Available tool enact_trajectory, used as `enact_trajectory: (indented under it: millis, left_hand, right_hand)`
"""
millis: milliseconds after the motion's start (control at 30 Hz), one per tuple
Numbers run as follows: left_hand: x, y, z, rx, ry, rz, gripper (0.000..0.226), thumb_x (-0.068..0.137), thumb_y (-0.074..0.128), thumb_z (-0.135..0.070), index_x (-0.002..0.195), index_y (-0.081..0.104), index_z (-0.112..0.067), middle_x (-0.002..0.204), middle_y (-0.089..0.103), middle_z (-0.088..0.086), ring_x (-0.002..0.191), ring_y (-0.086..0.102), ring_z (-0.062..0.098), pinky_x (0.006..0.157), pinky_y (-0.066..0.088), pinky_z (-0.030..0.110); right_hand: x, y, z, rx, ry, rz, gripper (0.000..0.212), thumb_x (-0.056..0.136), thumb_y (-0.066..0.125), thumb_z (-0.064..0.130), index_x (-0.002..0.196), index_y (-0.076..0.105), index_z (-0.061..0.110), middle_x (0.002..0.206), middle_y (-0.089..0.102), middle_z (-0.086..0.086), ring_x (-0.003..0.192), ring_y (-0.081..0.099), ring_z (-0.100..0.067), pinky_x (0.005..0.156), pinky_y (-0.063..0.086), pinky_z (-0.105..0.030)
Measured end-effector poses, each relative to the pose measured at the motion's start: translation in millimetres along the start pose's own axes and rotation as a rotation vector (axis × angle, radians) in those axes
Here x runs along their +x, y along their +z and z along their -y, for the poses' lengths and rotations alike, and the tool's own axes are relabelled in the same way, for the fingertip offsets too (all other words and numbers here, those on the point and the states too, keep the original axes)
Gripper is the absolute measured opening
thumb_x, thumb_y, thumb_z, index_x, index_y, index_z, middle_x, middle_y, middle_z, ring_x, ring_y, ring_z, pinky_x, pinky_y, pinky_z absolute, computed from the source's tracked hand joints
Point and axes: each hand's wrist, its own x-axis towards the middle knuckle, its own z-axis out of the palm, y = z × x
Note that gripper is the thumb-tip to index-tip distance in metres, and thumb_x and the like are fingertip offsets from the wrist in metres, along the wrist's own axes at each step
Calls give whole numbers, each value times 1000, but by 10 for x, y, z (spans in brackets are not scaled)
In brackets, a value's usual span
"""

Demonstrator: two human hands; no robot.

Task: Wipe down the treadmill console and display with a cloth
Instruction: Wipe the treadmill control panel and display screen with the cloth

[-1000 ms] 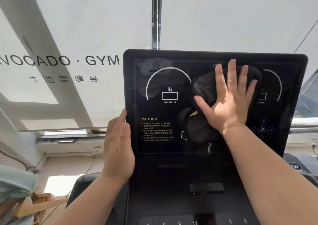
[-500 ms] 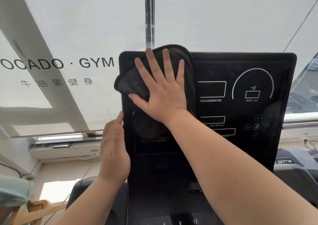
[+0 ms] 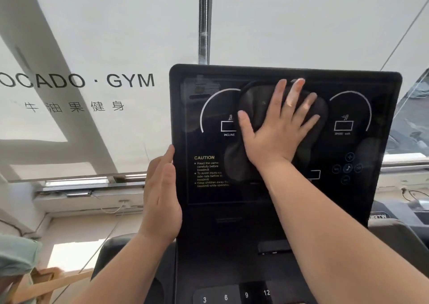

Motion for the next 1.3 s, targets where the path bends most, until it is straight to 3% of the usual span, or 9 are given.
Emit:
enact_trajectory:
  millis: [133, 200, 367, 600, 767, 933, 1033, 1133, 1300]
  left_hand:
    - [7, -59, 45, 9, 15, 30, 68, 97, 24, -66, 149, 46, -27, 142, 53, -10, 132, 50, 5, 106, 47, 43]
    - [1, -36, 89, 7, 18, -1, 51, 107, 22, -46, 148, 47, -28, 140, 53, -11, 131, 50, 4, 108, 46, 47]
    - [-53, 39, 218, 144, 81, -41, 59, 105, 19, -49, 153, 41, -21, 148, 48, -12, 143, 40, 13, 114, 37, 55]
    - [-297, 68, 173, 360, 110, 39, 73, 98, 18, -57, 158, 27, -16, 167, 24, -3, 153, 16, 5, 126, 13, 29]
    - [-497, 93, 224, 605, 173, 58, 74, 99, 22, -56, 159, 26, -12, 168, 21, 2, 154, 11, 7, 121, 0, 15]
    - [-617, 300, 104, 729, 221, 33, 73, 97, 31, -52, 157, 31, -11, 166, 25, 4, 153, 14, 11, 125, 7, 30]
    - [-658, 542, 45, 784, 260, 55, 73, 96, 36, -52, 155, 36, -8, 164, 29, 8, 152, 25, 24, 123, 21, 48]
    - [-679, 822, -26, 869, 265, 82, 76, 94, 40, -57, 154, 38, -9, 164, 29, 9, 151, 28, 28, 121, 25, 51]
    - [-715, 1239, -132, 986, 292, 159, 81, 89, 46, -62, 153, 39, -14, 166, 27, 6, 151, 28, 28, 118, 30, 56]
  right_hand:
    - [-676, 288, 318, -89, -413, 83, 98, 89, 39, 81, 165, 6, 27, 173, -6, -7, 157, -9, -42, 122, -5, -69]
    - [-907, 368, 273, -118, -504, 122, 97, 88, 43, 80, 164, 8, 31, 173, -5, -3, 157, -13, -38, 122, -7, -67]
    - [-1160, 405, -260, -133, -661, 127, 93, 87, 52, 77, 162, 18, 35, 173, 8, 0, 159, -2, -34, 125, 1, -64]
    - [-933, 176, -1437, -276, -311, 190, 110, 79, 35, 90, 163, 7, 25, 173, -5, -8, 157, -8, -41, 121, 2, -71]
    - [-170, -102, -1501, -194, -84, 161, 115, 77, 33, 90, 164, 1, 22, 172, -11, -12, 156, -12, -44, 118, -1, -75]
    - [155, -141, -1011, -170, -216, 90, 111, 83, 30, 90, 164, -2, 23, 172, -7, -12, 155, -8, -48, 119, 0, -74]
    - [-104, -67, -876, -218, -429, 141, 105, 85, 25, 89, 164, -6, 27, 172, -14, -7, 155, -14, -44, 120, -4, -72]
    - [-552, 76, -1057, -217, -647, 193, 101, 86, 35, 87, 164, 2, 32, 173, -8, -1, 157, -14, -39, 122, -6, -69]
    - [-680, 131, -1823, -178, -792, 153, 93, 87, 48, 80, 163, 19, 36, 173, 1, 4, 159, -6, -32, 123, -6, -65]
